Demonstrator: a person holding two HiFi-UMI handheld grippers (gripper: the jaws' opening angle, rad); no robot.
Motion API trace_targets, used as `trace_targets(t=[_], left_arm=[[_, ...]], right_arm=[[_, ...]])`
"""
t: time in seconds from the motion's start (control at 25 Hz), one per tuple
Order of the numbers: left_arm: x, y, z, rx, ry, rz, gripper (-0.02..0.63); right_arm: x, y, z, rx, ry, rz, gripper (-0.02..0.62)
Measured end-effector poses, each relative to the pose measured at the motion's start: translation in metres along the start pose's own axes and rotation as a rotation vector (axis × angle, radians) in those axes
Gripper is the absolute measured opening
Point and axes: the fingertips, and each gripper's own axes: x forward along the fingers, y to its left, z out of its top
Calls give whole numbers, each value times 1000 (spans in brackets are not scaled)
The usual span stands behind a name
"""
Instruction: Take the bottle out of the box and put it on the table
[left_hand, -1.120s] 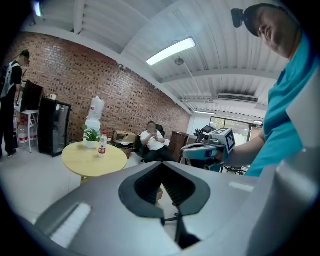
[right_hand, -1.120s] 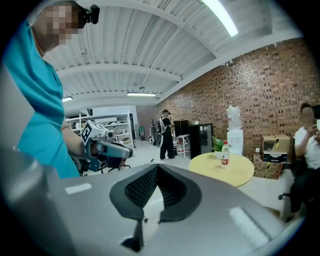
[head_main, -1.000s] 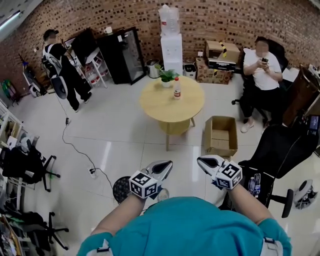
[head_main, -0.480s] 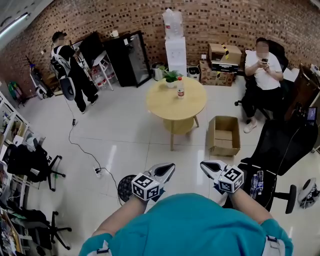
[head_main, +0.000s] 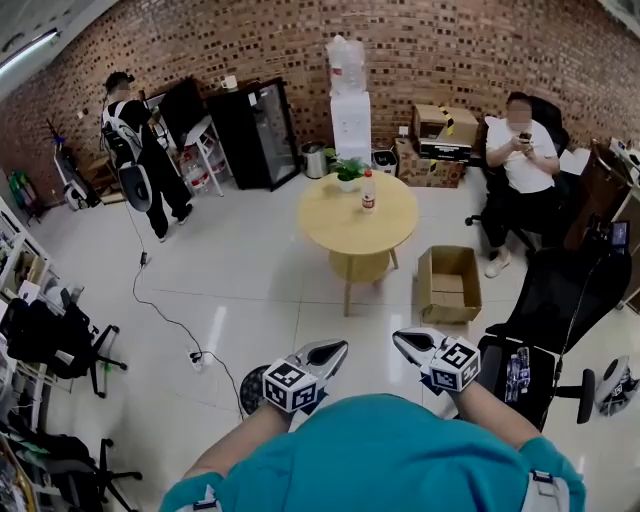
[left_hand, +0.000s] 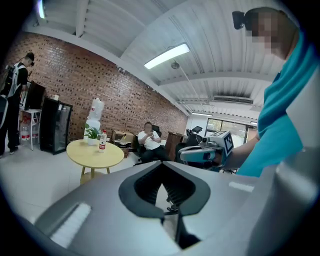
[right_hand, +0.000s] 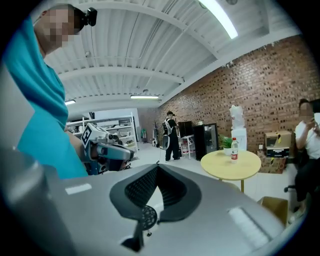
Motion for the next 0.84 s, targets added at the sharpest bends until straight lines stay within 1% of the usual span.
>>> trace_targets(t=[0.2,0.84], left_arm=[[-7,5,2,-4,-6,2,0],[-1,8,5,-12,-17,12,0]], right_arm=[[6,4,3,-8,12,5,0],[4,-5,2,-28,36,20,0]])
